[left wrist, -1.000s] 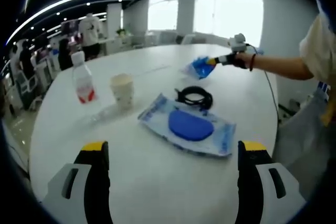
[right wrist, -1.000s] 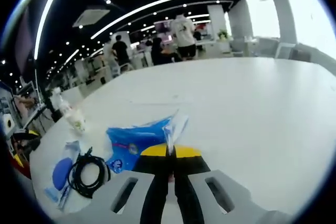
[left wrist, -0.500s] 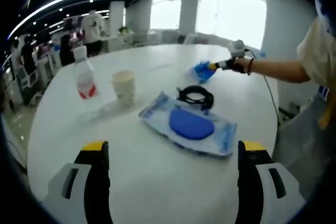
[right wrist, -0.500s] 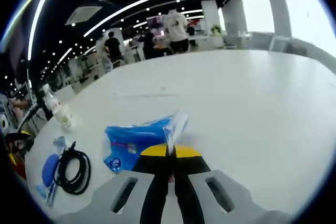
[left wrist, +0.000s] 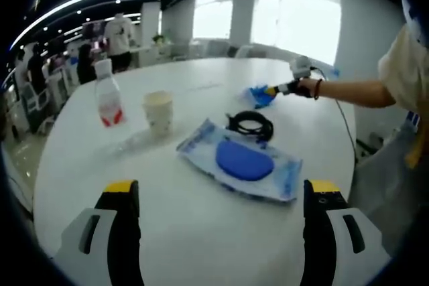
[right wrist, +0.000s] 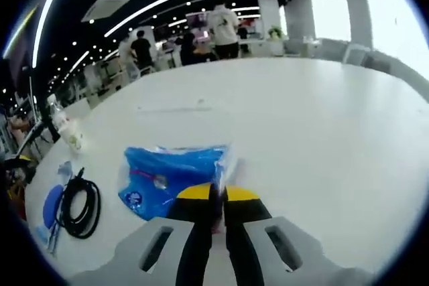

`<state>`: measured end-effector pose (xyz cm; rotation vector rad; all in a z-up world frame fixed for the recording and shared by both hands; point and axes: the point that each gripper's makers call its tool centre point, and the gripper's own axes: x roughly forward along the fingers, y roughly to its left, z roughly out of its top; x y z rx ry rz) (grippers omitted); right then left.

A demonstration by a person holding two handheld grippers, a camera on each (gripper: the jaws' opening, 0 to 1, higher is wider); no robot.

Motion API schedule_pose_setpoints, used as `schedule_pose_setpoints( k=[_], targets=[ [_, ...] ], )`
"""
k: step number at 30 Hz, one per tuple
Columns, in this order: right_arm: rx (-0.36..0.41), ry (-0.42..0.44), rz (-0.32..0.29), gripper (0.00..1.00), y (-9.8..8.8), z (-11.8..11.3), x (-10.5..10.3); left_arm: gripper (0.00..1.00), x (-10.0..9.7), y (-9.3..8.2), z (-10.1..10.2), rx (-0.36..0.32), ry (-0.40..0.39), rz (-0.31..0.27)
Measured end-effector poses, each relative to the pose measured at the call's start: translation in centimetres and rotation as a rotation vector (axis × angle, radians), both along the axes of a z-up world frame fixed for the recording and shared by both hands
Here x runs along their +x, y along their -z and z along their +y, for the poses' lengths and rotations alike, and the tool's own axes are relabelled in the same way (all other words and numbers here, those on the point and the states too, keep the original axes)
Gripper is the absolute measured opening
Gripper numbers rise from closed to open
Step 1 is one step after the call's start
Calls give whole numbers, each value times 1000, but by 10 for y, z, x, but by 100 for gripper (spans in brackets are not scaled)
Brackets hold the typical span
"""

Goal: Arrange the tabletop items into an orderly group along one side of the table until the central work area is clear of visible clutter.

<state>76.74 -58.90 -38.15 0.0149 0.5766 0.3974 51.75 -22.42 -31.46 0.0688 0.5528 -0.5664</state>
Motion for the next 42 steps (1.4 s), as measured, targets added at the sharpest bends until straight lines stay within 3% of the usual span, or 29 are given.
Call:
schedule_pose_setpoints(
  k=[7,12,18,22,27,37,40,42],
  targets=[
    [15,37,18,20,1,-3,-1,99,1,-1,2,0,-8,0],
    [31,82,-3,37,-8,-11,2,99,1,-1,1,0,-5,-3],
    [75,111,-35,37,-22,-14,3,99,2,-3,2,2,-6,-6],
    [107,54,-48,48,-36,3,-6,99,2,-5,2,5,-2,-12],
    [115,-20,-62,75,-47,26,-20,99,3,-9,2,1,-5,-21],
    [122,-134,-47,90,-52,74,-49,99,5,-16,6,-6,-21,-44],
    [128,-140,-35,100,-51,85,-56,99,5,-19,6,-7,-19,-51],
    [132,-159,-28,100,-50,92,-63,99,5,-20,6,-4,-16,-57]
  ],
)
